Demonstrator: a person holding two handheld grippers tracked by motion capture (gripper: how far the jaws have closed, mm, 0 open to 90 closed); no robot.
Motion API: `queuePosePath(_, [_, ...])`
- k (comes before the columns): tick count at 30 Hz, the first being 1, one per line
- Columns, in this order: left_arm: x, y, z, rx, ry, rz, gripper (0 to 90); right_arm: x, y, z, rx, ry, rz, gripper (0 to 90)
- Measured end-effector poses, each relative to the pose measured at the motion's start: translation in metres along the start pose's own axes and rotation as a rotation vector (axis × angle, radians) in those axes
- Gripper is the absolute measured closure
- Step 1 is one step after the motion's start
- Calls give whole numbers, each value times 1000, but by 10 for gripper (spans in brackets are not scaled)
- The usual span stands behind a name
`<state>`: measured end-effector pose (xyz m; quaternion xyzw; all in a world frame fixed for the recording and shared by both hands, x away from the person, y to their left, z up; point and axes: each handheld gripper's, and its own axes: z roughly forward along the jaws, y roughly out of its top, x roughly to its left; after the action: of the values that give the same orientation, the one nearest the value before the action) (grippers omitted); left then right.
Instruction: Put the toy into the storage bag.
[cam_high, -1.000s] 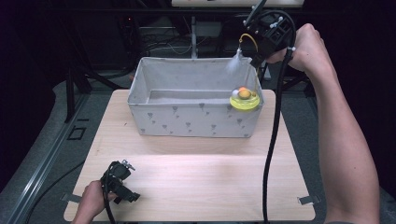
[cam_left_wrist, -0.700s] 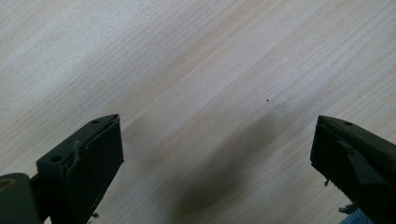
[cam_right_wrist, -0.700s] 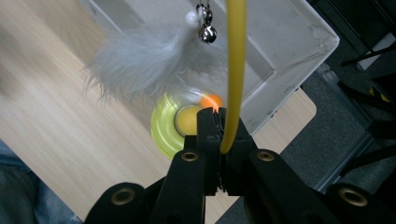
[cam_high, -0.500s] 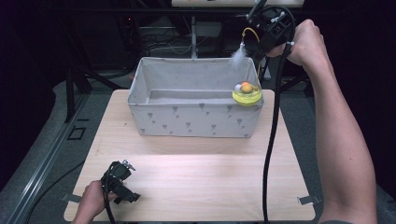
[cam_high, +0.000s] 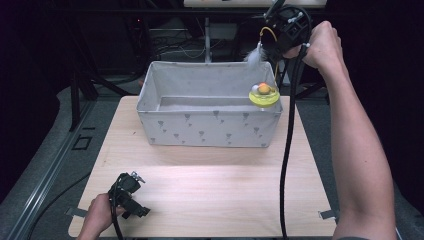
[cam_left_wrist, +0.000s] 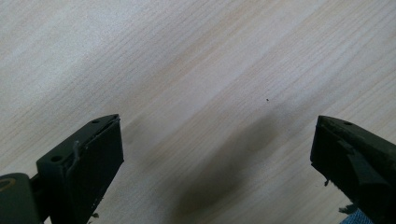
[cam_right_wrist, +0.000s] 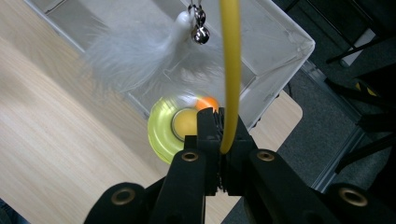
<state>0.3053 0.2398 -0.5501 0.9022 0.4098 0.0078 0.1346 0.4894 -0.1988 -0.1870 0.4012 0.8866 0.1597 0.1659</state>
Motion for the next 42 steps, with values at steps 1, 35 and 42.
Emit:
queuePosePath(1, [0, 0, 0, 1, 0, 1, 28, -1, 1, 1, 1, -4, 2, 885])
queuePosePath(35, [-1, 1, 1, -3, -1, 5, 28, -12, -5, 78, -17, 15, 63, 883])
queuePosePath(42, [-1, 1, 1, 1, -3, 7, 28, -11, -13, 100, 3, 56, 66, 883])
